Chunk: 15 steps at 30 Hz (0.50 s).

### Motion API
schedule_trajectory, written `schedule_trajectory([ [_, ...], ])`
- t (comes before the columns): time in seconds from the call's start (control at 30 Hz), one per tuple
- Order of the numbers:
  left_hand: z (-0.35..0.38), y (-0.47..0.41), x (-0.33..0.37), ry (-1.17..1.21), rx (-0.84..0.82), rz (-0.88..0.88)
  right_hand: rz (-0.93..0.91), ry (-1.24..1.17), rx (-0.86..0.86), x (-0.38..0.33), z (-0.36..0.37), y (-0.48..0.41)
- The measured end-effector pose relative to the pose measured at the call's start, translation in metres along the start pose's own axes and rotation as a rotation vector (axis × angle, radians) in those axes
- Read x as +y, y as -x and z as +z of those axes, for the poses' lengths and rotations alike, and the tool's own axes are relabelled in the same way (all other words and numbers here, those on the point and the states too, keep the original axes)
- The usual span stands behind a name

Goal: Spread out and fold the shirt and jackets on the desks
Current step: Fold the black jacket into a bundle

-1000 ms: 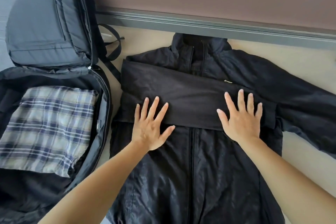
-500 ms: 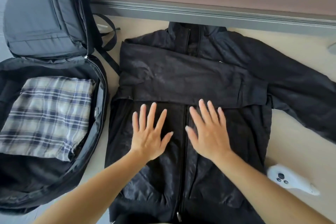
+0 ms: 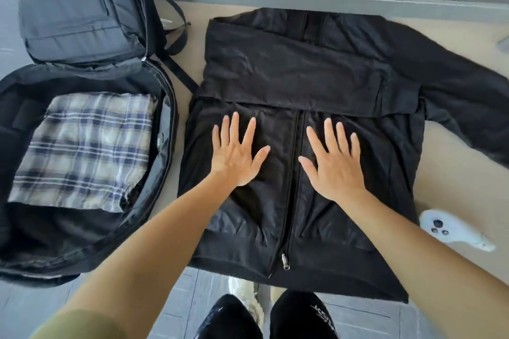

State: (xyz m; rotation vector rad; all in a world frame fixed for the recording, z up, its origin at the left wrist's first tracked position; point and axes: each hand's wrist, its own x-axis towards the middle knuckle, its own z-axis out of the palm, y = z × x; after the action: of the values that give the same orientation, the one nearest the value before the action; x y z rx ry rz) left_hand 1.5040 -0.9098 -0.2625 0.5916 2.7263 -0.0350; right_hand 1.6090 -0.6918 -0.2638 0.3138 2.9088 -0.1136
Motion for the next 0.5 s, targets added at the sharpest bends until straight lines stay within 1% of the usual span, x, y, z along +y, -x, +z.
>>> schedule_trajectory([
  [0.07, 0.012, 0.033, 0.0, 0.044, 0.026, -0.023, -0.008, -0.045, 0.027, -0.019, 0.005, 0.035],
  [0.17, 0.038, 0.101, -0.013, 0.099, 0.002, -0.088, -0.048, -0.031, -0.067, -0.037, 0.023, 0.085],
  [0.27, 0.047, 0.152, -0.032, 0.101, -0.032, -0.026, -0.034, -0.014, -0.076, -0.037, 0.027, 0.101],
  [0.33, 0.042, 0.172, -0.038, 0.141, 0.009, 0.001, 0.033, -0.05, -0.05, -0.044, 0.017, 0.1],
  [0.37, 0.037, 0.177, -0.041, 0.161, 0.063, -0.03, 0.069, -0.097, -0.022, -0.052, 0.011, 0.098],
  [0.43, 0.023, 0.179, -0.045, 0.251, 0.154, -0.205, 0.06, -0.144, 0.042, -0.075, -0.003, 0.094],
  [0.47, 0.017, 0.179, -0.048, 0.324, 0.134, -0.327, 0.04, -0.129, 0.049, -0.089, -0.009, 0.092],
  [0.5, 0.011, 0.179, -0.051, 0.396, 0.072, -0.444, 0.038, -0.122, 0.012, -0.102, -0.015, 0.091],
])
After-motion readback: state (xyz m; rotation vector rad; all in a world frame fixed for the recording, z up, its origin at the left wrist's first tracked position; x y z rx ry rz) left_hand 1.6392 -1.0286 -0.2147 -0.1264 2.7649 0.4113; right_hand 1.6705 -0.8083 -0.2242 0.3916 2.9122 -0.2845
